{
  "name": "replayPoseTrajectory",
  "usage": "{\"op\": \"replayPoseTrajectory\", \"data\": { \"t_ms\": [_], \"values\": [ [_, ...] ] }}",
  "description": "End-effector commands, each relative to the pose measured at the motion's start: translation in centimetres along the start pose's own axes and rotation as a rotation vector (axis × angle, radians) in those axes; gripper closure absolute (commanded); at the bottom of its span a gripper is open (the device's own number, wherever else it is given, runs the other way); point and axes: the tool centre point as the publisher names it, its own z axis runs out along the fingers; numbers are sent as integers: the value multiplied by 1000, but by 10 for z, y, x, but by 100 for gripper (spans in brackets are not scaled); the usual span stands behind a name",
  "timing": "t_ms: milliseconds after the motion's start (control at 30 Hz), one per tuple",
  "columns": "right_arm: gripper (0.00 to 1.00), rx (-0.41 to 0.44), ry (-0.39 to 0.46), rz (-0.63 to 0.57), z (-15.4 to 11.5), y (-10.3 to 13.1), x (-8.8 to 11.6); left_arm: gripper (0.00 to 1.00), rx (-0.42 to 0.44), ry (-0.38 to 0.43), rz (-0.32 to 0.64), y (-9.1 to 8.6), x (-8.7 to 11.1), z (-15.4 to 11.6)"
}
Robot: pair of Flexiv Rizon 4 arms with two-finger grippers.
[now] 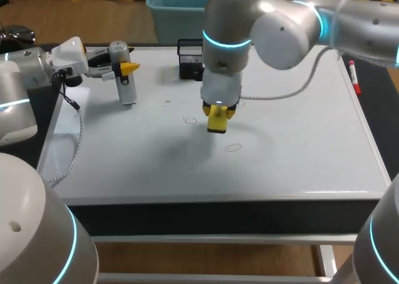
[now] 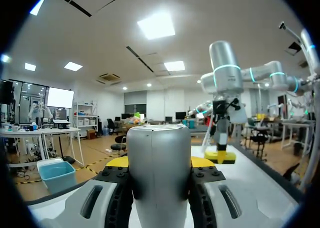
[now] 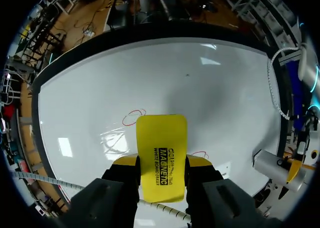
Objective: Pick up the inspection probe, press it on each red-marked spot on the whiteboard one by one, put down the probe, pick up the eraser, and wipe off all the red marks.
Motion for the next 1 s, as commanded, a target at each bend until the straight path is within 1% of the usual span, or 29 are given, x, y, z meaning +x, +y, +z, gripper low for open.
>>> {"op": "replayPoseTrajectory", "data": {
  "t_ms": [33,233,367,700,1000],
  "values": [
    [100,-20,43,-17,14,-6,-24,100,1,-1,1,-1,0,0],
    [100,-33,61,-77,29,-3,-41,100,1,-1,1,-1,0,0],
    [100,-46,70,-94,38,-3,-52,100,1,-1,1,-1,0,0],
    [100,-53,67,-158,48,-7,-79,100,1,-1,1,-1,0,0],
    [100,-59,55,-181,57,-14,-92,100,1,-1,1,-1,0,0]
  ]
}}
